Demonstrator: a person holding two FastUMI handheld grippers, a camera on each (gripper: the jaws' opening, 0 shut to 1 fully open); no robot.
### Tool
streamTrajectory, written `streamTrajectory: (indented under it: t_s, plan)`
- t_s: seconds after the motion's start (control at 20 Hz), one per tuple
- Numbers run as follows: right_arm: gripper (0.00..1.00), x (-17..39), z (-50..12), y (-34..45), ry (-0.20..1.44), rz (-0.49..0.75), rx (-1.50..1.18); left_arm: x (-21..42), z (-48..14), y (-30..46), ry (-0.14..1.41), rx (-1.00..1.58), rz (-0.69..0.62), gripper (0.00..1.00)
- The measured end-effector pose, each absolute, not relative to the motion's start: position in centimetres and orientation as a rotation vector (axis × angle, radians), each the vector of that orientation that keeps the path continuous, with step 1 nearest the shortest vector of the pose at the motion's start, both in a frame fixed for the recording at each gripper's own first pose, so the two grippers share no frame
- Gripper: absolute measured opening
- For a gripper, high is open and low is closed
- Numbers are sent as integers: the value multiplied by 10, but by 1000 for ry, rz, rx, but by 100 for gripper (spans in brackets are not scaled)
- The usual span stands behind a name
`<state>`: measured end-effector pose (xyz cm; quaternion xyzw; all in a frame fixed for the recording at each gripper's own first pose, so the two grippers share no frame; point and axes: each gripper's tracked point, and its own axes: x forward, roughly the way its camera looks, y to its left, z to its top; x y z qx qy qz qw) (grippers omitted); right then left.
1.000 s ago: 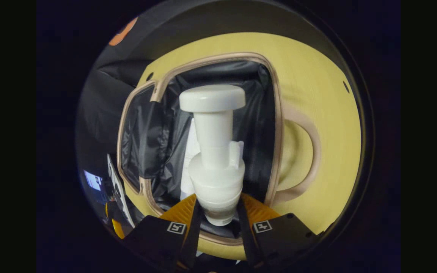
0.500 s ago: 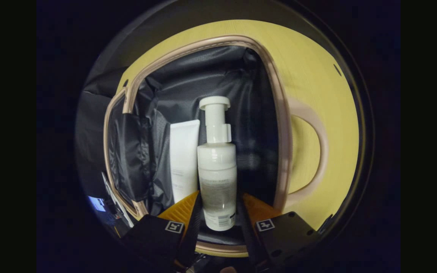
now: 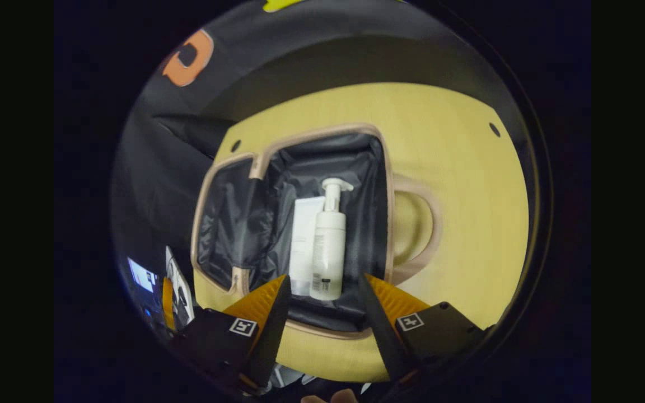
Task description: First open the suitcase, pack the skin care products into it, and then close the suitcase.
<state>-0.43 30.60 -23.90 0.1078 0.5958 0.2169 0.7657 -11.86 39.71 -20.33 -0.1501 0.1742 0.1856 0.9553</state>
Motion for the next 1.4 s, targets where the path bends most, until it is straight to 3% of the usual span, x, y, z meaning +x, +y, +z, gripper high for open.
streamTrajectory:
  t_s: [0.4, 0.6, 0.85, 0.9, 0.95, 1.0, 1.05, 1.1, 1.15, 1.25, 1.3, 1.4]
  plan:
    - [72, -3, -115, 285, 871, 672, 276, -55, -273, 462, 360, -759, 293, 98]
    - [72, -15, -97, 272, 813, 692, 219, -41, -297, 490, 376, -977, 269, 97]
    - [73, -22, -101, 264, 812, 693, 130, -4, -319, 488, 398, -1065, 257, 96]
    - [72, -20, -97, 264, 802, 692, 125, 4, -319, 489, 385, -1097, 254, 84]
    - [73, -17, -95, 263, 787, 684, 117, 8, -317, 492, 379, -1122, 255, 93]
    - [73, -15, -90, 262, 768, 680, 107, 12, -318, 495, 390, -1141, 255, 89]
    - [73, -14, -84, 262, 746, 682, 97, 14, -320, 492, 393, -1158, 246, 98]
    - [73, -12, -80, 260, 725, 683, 83, 18, -319, 490, 402, -1172, 234, 78]
    - [72, -11, -77, 259, 707, 682, 70, 20, -319, 485, 410, -1176, 225, 84]
    - [72, -13, -70, 255, 685, 683, 61, 31, -322, 484, 437, -1177, 221, 65]
    - [72, -13, -66, 254, 676, 681, 67, 31, -327, 487, 455, -1161, 251, 24]
    - [72, -12, -63, 247, 650, 656, 81, 28, -321, 489, 471, -1145, 278, 11]
